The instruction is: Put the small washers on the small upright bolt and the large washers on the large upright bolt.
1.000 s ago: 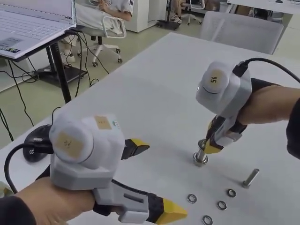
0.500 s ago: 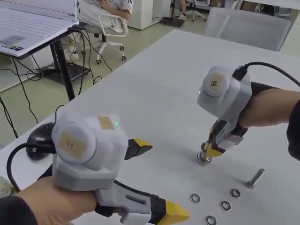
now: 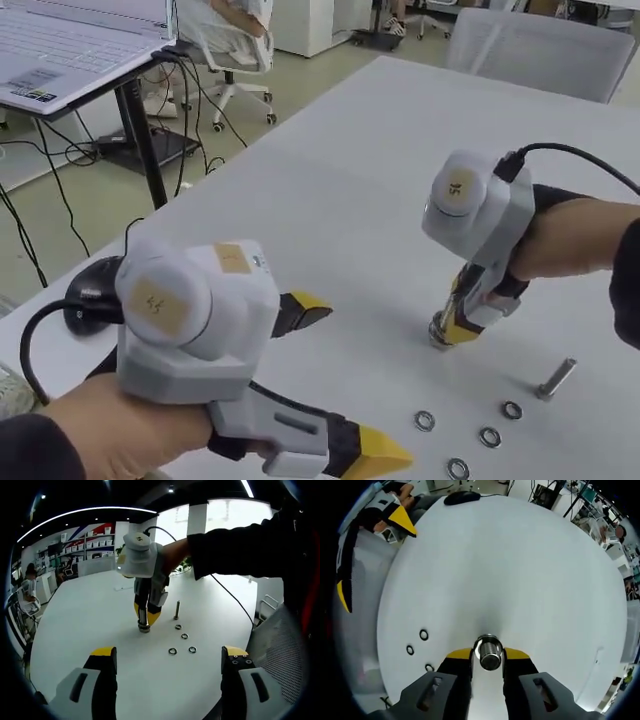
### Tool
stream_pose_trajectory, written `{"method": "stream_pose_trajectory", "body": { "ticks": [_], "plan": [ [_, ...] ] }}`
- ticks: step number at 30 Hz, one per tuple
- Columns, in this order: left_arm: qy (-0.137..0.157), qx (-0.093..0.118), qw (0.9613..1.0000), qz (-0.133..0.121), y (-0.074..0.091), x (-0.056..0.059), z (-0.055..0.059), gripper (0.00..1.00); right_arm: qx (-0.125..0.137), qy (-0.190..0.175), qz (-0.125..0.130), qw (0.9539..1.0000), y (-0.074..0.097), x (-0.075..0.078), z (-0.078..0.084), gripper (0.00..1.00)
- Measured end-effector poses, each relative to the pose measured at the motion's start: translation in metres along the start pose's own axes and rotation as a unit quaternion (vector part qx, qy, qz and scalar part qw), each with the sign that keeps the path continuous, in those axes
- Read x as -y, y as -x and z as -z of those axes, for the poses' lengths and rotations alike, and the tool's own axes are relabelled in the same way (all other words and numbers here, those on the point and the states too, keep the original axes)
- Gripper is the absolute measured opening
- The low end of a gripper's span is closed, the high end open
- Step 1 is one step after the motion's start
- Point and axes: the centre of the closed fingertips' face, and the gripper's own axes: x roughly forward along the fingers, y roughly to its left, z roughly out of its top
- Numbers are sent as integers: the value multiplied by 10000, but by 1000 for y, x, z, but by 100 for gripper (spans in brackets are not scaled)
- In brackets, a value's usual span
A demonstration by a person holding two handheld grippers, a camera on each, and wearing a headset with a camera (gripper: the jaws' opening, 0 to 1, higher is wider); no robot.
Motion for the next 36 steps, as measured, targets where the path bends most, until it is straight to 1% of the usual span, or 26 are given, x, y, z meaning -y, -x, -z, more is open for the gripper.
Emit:
{"method": "stream_pose_trajectory", "body": {
  "ticks": [9,20,23,25,27,36],
  "plan": [
    [7,-10,10000,-1,0,0,1,86,-27,13,-46,10000,-1,-3,0,24],
    [18,-8,10000,13,0,1,1,86,-19,20,-63,10000,-1,-2,1,25],
    [20,-10,10000,18,0,1,1,86,-85,48,-60,9999,-2,-3,5,27],
    [10,-16,10000,17,0,1,1,86,-82,48,-24,10000,-2,-2,6,29],
    [18,-13,10000,29,-1,2,1,86,-65,16,-47,10000,-2,-3,7,30],
    [-13,-36,10000,59,-1,3,2,86,-9,-39,17,10000,6,-2,10,31]
  ]
}}
